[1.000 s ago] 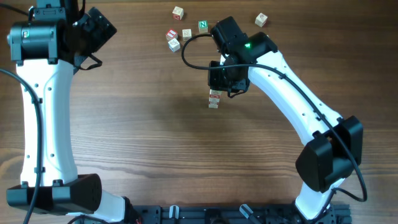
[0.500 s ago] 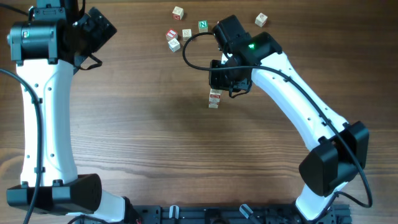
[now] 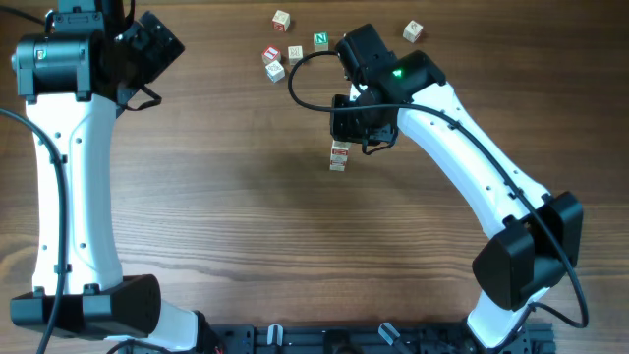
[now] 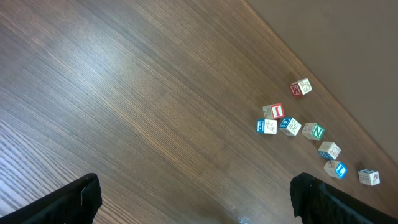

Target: Form a tower

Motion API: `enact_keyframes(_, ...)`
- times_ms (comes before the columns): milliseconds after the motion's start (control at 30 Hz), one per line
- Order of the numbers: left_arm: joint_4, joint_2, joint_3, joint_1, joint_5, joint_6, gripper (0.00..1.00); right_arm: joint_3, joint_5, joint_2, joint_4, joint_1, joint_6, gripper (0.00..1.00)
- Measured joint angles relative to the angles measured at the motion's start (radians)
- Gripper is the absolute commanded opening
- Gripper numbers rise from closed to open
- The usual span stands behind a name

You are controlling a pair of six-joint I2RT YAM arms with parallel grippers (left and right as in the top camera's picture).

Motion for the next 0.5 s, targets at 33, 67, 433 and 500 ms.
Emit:
enact_keyframes(33, 0.000, 0.000, 0.000, 0.000, 0.000, 0.000, 1.00, 0.000, 0.000, 0.000, 0.000, 0.000, 0.000, 0.18)
enact_keyframes(67, 0.000, 0.000, 0.000, 0.000, 0.000, 0.000, 1.00, 0.000, 0.002, 0.000, 0.000, 0.000, 0.000, 0.18)
enact_keyframes(433, 0.000, 0.000, 0.000, 0.000, 0.000, 0.000, 1.00, 0.000, 0.005, 0.012, 0.001, 0.000, 0.000, 0.17)
enact_keyframes(500, 0.000, 0.000, 0.000, 0.000, 0.000, 0.000, 1.00, 0.000, 0.005, 0.012, 0.001, 0.000, 0.000, 0.17)
